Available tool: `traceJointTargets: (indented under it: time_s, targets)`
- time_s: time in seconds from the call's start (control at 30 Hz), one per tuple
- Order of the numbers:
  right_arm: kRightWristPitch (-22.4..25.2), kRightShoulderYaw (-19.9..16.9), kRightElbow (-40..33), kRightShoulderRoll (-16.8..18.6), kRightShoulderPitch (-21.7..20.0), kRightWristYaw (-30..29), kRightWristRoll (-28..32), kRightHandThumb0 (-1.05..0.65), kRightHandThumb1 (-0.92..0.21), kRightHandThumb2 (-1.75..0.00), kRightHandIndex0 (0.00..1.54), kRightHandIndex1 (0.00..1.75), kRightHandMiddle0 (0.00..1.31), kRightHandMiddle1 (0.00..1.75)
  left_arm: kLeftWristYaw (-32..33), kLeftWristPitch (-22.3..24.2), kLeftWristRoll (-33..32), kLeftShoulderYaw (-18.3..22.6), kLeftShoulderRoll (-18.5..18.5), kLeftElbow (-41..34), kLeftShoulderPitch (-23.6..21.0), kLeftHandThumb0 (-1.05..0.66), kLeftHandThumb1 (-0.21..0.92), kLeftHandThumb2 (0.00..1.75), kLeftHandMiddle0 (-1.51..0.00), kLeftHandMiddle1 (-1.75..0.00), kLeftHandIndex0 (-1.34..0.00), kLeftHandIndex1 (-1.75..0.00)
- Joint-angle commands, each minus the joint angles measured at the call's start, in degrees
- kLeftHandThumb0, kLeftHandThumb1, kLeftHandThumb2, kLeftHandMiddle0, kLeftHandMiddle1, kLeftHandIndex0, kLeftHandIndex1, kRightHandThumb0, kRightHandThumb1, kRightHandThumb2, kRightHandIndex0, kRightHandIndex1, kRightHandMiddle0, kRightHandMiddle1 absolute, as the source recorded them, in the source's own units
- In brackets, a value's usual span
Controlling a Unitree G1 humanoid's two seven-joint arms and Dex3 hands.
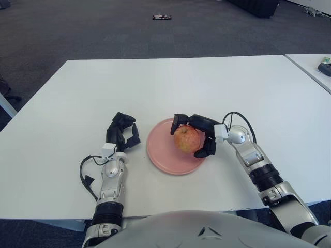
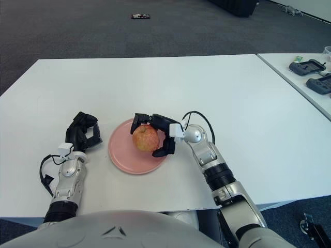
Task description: Put the apple into the plate.
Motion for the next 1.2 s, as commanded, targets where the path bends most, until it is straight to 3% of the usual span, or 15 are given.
traceJointTargets:
  time_s: [0.0, 0.27, 0.63, 0.83, 0.97, 1.07, 1.13, 1.17]
  targets:
    - [0.54, 0.35, -2.35, -1.17, 0.16, -3.32, -3.83, 0.00, 0.10, -1.74, 0.98, 1.60, 0.69, 1.75, 0.34, 2.48, 0.48, -0.15, 0.18, 1.35, 1.02, -0.47, 0.33, 1.31, -1.09, -1.75, -0.60, -1.75]
    - [-0.22, 1.47, -4.63, -1.71, 1.33, -10.30, -11.38, 0.00, 0.10, -1.75, 0.96, 1.63, 0.69, 1.75, 0.53, 2.30, 0.64, -0.11, 0.14, 1.50, 0.88, -0.48, 0.33, 1.31, -1.10, -1.75, -0.60, -1.75]
    - [-0.70, 2.49, -5.71, -1.82, 1.73, -14.69, -14.64, -0.01, 0.08, -1.74, 0.93, 1.67, 0.68, 1.75, 0.12, 2.37, 0.20, 0.14, 0.17, 1.85, 0.69, -0.48, 0.32, 1.33, -1.13, -1.75, -0.61, -1.75]
    - [-2.01, 2.87, -6.15, -2.56, 1.76, -13.93, -13.29, -0.01, 0.09, -1.73, 0.92, 1.74, 0.75, 1.61, 0.38, 2.77, 0.34, 0.16, 0.17, 1.56, 0.78, -0.48, 0.32, 1.33, -1.12, -1.75, -0.61, -1.75]
    - [-2.19, 3.07, -6.47, -2.97, 1.80, -13.27, -12.86, -0.02, -0.03, -1.57, 0.83, 1.74, 0.70, 1.53, 0.40, 2.56, 0.39, 0.11, 0.07, 1.23, 0.97, -0.48, 0.32, 1.32, -1.11, -1.75, -0.61, -1.75]
    - [-2.29, 3.10, -6.84, -2.99, 2.10, -13.79, -13.14, -0.01, -0.18, -1.38, 0.71, 1.75, 0.64, 1.47, -0.02, 2.54, -0.02, 0.10, -0.03, 0.84, 1.17, -0.48, 0.32, 1.32, -1.11, -1.75, -0.60, -1.75]
    - [-2.96, 3.08, -6.81, -2.93, 2.25, -14.86, -13.55, -0.38, -0.19, -1.28, 0.33, 1.75, 0.28, 1.63, -0.19, 2.77, -0.09, 0.03, 0.02, 0.65, 1.30, -0.47, 0.34, 1.30, -1.09, -1.75, -0.59, -1.75]
    - [-3.31, 3.08, -6.79, -2.90, 2.32, -15.33, -13.73, -0.50, -0.20, -1.24, 0.21, 1.67, 0.18, 1.58, -0.21, 2.86, -0.09, -0.01, 0.04, 0.54, 1.39, -0.47, 0.35, 1.29, -1.09, -1.75, -0.59, -1.75]
